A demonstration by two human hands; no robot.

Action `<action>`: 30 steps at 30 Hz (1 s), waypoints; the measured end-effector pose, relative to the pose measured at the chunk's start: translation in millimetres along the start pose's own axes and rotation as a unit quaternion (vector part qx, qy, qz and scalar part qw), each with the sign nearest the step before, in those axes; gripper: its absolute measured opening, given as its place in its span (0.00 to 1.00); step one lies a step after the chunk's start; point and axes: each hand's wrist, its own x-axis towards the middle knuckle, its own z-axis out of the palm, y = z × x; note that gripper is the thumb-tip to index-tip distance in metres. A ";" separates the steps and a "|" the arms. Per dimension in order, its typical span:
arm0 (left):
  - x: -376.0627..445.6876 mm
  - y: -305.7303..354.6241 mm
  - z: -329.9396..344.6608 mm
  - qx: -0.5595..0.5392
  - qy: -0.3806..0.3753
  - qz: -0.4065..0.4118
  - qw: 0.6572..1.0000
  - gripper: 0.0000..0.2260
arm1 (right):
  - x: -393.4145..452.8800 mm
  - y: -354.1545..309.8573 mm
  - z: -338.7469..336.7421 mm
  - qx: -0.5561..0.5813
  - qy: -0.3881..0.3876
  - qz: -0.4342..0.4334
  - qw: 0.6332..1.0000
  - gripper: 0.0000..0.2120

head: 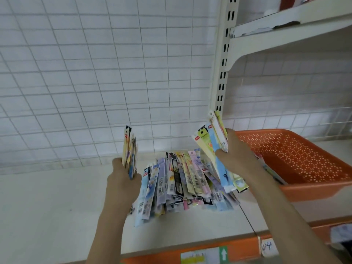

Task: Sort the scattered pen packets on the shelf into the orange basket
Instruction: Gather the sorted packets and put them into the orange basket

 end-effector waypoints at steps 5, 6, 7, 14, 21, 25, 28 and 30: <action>-15.5 37.8 12.4 0.000 0.016 0.037 0.999 0.11 | 4.0 13.4 -52.7 0.050 0.012 -0.009 0.999 0.24; -21.4 44.7 18.8 -0.004 0.014 0.037 0.999 0.11 | 5.3 22.1 -62.7 0.053 0.014 0.000 0.999 0.24; -27.9 51.5 26.1 -0.009 0.012 0.037 0.999 0.10 | 7.4 32.8 -72.6 0.055 0.016 0.014 0.998 0.24; -64.9 86.7 86.0 -0.039 0.019 0.032 0.999 0.11 | 20.5 122.8 -128.8 0.018 0.024 0.118 0.993 0.28; -90.7 109.5 126.3 -0.024 0.038 0.024 0.999 0.09 | 33.5 161.1 -126.4 -0.045 -0.051 0.109 0.992 0.36; -105.1 120.2 135.5 -0.020 0.052 0.026 0.998 0.08 | 44.1 172.4 -117.4 -0.130 -0.146 0.110 0.975 0.40; -111.2 122.9 136.9 -0.009 0.065 0.018 0.998 0.08 | 48.0 178.1 -121.6 -0.182 -0.218 0.094 0.954 0.37; -113.7 127.4 136.3 0.000 0.069 0.017 0.997 0.08 | 48.1 182.3 -129.3 -0.211 -0.236 0.077 0.945 0.36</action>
